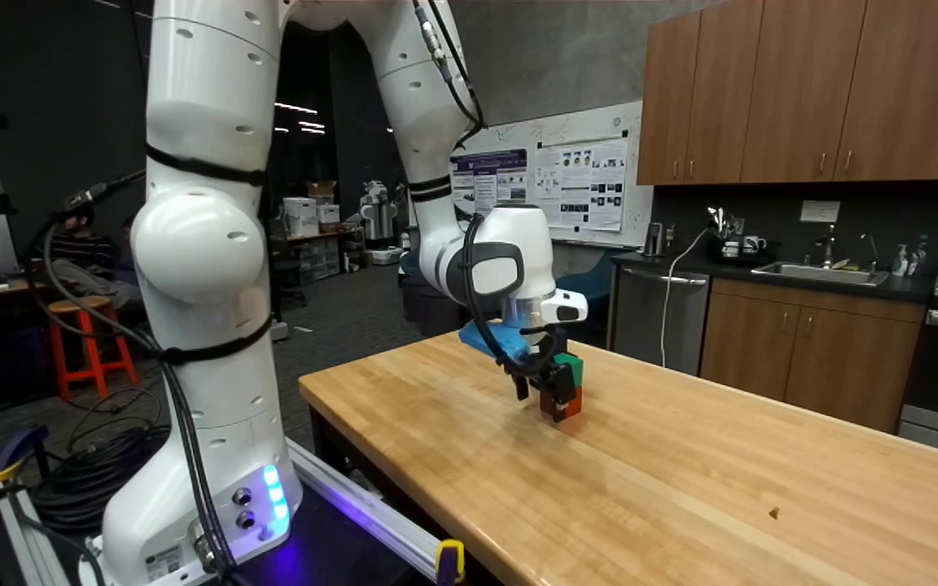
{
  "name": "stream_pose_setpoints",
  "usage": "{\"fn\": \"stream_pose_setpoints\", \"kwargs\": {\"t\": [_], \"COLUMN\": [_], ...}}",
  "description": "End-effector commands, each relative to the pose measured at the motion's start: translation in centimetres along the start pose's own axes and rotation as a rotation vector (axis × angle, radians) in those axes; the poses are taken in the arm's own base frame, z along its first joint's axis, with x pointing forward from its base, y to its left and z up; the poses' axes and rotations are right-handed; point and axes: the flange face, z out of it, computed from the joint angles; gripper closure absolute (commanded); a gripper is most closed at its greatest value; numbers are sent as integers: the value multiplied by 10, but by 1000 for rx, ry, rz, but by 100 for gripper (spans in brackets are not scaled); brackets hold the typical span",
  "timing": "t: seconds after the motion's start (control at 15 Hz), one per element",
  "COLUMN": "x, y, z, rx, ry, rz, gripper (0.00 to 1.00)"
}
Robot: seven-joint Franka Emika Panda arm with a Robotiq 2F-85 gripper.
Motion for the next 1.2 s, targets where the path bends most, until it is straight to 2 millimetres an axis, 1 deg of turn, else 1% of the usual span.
{"fn": "stream_pose_setpoints", "kwargs": {"t": [0.0, 0.4, 0.93, 1.0, 1.07, 1.13], "x": [5, 13, 17, 17, 17, 17], "y": [4, 4, 10, 10, 10, 10], "z": [6, 12, 13, 13, 13, 13], "rx": [7, 16, 10, 11, 12, 13], "ry": [25, 46, 68, 69, 69, 69], "rz": [-16, -34, -31, -31, -32, -33], "gripper": [0, 0, 0, 9, 26, 32]}}
